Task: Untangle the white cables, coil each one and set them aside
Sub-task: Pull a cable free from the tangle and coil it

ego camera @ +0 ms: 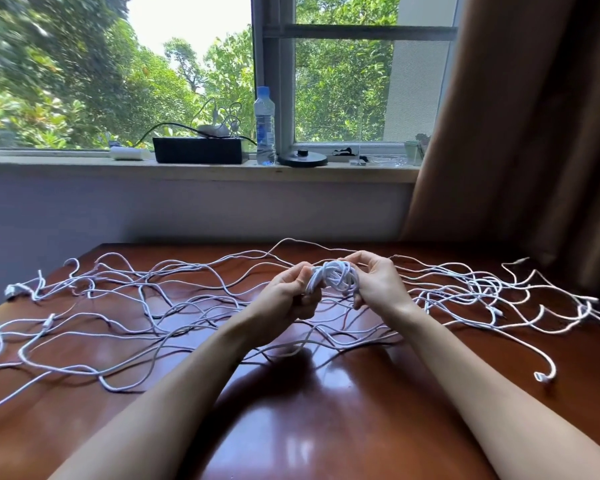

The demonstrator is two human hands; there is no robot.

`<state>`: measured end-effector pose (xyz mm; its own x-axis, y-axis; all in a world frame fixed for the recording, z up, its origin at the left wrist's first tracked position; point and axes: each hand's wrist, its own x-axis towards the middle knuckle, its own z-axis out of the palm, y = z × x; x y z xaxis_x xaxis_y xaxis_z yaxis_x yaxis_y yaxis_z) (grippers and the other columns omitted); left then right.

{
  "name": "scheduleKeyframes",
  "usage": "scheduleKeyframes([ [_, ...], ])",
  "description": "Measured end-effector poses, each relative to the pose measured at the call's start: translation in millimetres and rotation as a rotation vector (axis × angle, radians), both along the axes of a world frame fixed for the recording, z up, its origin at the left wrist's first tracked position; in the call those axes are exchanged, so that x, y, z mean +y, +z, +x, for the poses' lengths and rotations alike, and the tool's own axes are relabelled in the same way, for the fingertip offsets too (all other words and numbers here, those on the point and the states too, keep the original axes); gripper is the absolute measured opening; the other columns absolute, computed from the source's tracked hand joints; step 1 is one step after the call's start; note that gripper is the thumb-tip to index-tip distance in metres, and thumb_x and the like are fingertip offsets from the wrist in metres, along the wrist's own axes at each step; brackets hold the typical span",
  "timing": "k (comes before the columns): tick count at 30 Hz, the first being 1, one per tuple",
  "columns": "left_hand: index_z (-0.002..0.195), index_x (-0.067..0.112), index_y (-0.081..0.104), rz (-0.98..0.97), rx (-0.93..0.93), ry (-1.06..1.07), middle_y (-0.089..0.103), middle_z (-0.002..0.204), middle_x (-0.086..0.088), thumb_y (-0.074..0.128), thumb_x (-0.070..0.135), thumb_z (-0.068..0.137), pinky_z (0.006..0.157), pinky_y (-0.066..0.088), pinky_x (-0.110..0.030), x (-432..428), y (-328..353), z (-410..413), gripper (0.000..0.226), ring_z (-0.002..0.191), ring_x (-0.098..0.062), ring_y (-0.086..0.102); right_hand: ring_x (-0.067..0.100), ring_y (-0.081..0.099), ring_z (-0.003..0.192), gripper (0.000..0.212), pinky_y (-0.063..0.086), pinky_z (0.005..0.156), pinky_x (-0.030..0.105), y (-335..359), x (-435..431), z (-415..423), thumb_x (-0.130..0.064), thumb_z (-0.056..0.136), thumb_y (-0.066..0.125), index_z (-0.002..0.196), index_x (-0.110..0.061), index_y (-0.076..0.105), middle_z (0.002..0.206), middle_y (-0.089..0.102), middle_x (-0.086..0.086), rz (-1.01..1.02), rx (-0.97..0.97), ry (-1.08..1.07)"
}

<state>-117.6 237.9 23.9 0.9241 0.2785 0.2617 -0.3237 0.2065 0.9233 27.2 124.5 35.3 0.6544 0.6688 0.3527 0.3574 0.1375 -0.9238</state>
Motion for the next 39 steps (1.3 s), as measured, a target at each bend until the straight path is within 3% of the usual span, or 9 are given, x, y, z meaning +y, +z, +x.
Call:
scheduleKeyframes([
  [4,0.09,0.005,0.047,-0.059,-0.012,0.031,0.034,0.059,0.0,0.04,0.026,0.102,0.043,0.021,-0.015,0.2,2.9,-0.3,0.025,0.047,-0.005,0.027,0.014,0.045,0.042,0.014,0.039,0.039,0.026,-9.6,4.5,3.5,-0.008,0.096,0.064,0.088,0.003,0.067,0.054,0.056,0.002,-0.082,-0.08,-0.003],
  [11,0.084,0.008,0.054,-0.138,-0.036,0.226,0.044,0.056,0.001,0.032,0.01,0.109,0.042,0.022,-0.015,7.0,5.8,3.0,0.033,0.045,-0.005,0.028,0.006,0.042,0.046,0.031,0.033,0.046,0.021,-14.2,6.9,-10.3,-0.037,0.095,0.068,0.083,-0.009,0.075,0.048,0.049,-0.006,-0.126,-0.206,0.089],
  [21,0.089,0.01,0.054,-0.118,0.028,0.488,0.037,0.058,-0.001,0.035,0.018,0.11,0.038,0.022,-0.016,12.9,9.5,4.7,0.03,0.041,-0.005,0.025,0.003,0.033,0.044,0.025,0.029,0.045,0.018,-13.3,6.9,-28.4,-0.024,0.101,0.061,0.089,-0.008,0.075,0.047,0.041,-0.01,-0.152,-0.349,0.267],
  [23,0.088,0.01,0.056,-0.109,0.047,0.546,0.039,0.058,0.0,0.037,0.019,0.11,0.037,0.022,-0.016,14.7,9.7,4.8,0.03,0.041,-0.005,0.026,0.003,0.04,0.048,0.022,0.032,0.051,0.017,-11.7,6.1,-30.0,-0.022,0.101,0.062,0.09,-0.01,0.077,0.051,0.049,-0.014,-0.151,-0.469,0.255],
  [25,0.084,0.011,0.057,-0.099,0.068,0.608,0.041,0.059,0.0,0.04,0.019,0.109,0.038,0.023,-0.016,15.6,9.8,5.5,0.031,0.041,-0.005,0.029,0.0,0.056,0.061,0.02,0.043,0.063,0.019,-10.9,5.7,-30.6,-0.022,0.101,0.062,0.096,-0.01,0.078,0.068,0.067,-0.016,-0.138,-0.583,0.248],
  [27,0.08,0.011,0.056,-0.075,0.087,0.657,0.042,0.058,-0.001,0.043,0.018,0.108,0.039,0.023,-0.016,17.1,9.1,6.7,0.031,0.04,-0.005,0.029,0.012,0.065,0.072,0.024,0.051,0.071,0.033,-11.9,5.1,-30.9,-0.031,0.1,0.06,0.1,-0.015,0.077,0.081,0.075,-0.003,-0.154,-0.675,0.235],
  [30,0.083,0.007,0.058,0.05,0.11,0.713,0.042,0.055,-0.001,0.046,0.017,0.107,0.04,0.025,-0.019,21.7,5.9,5.9,0.028,0.039,-0.007,0.031,0.019,0.063,0.069,0.026,0.051,0.069,0.044,-12.9,2.6,-30.7,-0.037,0.098,0.053,0.099,-0.018,0.072,0.077,0.069,-0.006,-0.175,-0.79,0.176],
  [34,0.079,0.002,0.062,0.367,0.132,0.809,0.049,0.052,0.007,0.053,0.028,0.098,0.052,0.032,-0.032,36.2,-1.3,5.0,0.034,0.05,-0.012,0.041,0.026,0.063,0.08,0.031,0.051,0.071,0.045,-8.3,-0.4,-28.5,-0.039,0.1,0.046,0.099,-0.015,0.065,0.085,0.068,0.003,-0.149,-0.984,0.05],
  [39,0.076,0.009,0.063,0.604,0.122,0.806,0.057,0.061,-0.003,0.052,0.041,0.09,0.062,0.045,-0.039,35.3,-6.2,5.3,0.036,0.06,-0.015,0.049,0.02,0.063,0.086,0.028,0.055,0.068,0.043,-3.4,-3.9,-24.1,-0.038,0.101,0.048,0.098,-0.018,0.067,0.087,0.07,-0.004,-0.062,-1.115,-0.146],
])
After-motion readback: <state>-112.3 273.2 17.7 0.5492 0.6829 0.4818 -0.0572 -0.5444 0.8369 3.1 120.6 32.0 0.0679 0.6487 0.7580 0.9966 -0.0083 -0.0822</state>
